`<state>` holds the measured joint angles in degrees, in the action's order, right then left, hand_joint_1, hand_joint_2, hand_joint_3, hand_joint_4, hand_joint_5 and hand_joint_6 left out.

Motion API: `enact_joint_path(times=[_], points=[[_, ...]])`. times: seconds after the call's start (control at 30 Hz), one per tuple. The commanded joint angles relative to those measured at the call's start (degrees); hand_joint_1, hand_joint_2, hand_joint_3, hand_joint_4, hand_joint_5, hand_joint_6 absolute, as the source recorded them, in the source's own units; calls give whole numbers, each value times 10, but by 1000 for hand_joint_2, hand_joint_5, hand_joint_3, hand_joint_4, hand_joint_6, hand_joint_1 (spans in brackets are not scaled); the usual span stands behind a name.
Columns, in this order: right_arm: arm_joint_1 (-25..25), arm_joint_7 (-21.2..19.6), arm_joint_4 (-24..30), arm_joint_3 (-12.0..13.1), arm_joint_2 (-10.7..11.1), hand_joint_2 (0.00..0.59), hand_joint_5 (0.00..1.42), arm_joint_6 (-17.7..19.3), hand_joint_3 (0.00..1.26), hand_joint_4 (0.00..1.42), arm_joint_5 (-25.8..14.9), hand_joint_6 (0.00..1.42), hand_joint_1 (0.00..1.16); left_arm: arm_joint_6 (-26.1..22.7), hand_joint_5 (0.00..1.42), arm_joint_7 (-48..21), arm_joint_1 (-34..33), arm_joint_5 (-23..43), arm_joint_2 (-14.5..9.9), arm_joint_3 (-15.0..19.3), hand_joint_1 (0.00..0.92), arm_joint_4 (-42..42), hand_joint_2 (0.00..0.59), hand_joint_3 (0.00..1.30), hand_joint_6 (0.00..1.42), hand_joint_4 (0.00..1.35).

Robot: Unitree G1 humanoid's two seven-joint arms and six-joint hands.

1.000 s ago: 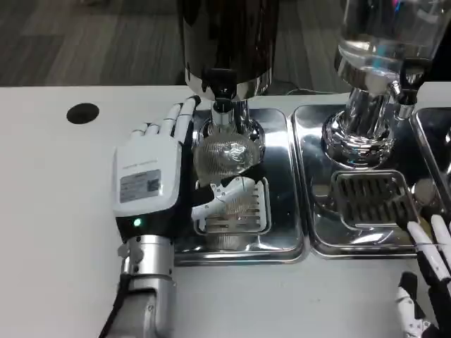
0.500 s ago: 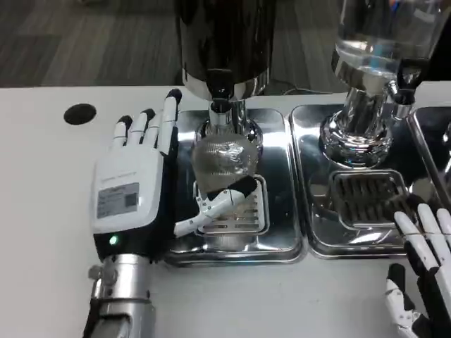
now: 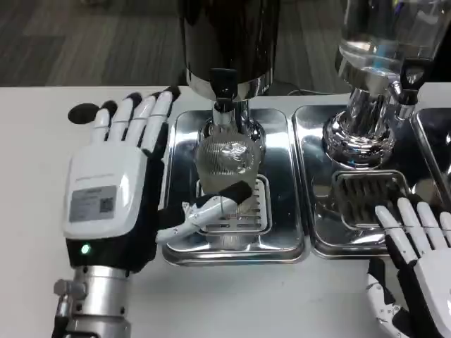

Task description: Grasp the cup under the faucet to collect the drink, then remove the cup.

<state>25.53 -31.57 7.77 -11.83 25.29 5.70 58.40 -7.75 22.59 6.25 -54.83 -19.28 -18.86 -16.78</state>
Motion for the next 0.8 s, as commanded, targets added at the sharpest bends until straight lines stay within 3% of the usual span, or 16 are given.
enact_joint_path(times=[0.03,0.47,0.8], points=[[26,3,39,7,-3,565,0,-14,104,0,8,0,153,12,67,-34,-36,-17,6,-4,0,-17,52,133,31,0],[60,-25,28,29,-6,565,0,3,113,0,-16,0,166,-12,101,-101,-116,-51,53,-13,0,5,59,146,63,0],[58,-32,14,30,-5,565,0,15,114,0,-25,0,173,-26,147,-124,-126,-52,65,-12,0,29,61,205,115,0]])
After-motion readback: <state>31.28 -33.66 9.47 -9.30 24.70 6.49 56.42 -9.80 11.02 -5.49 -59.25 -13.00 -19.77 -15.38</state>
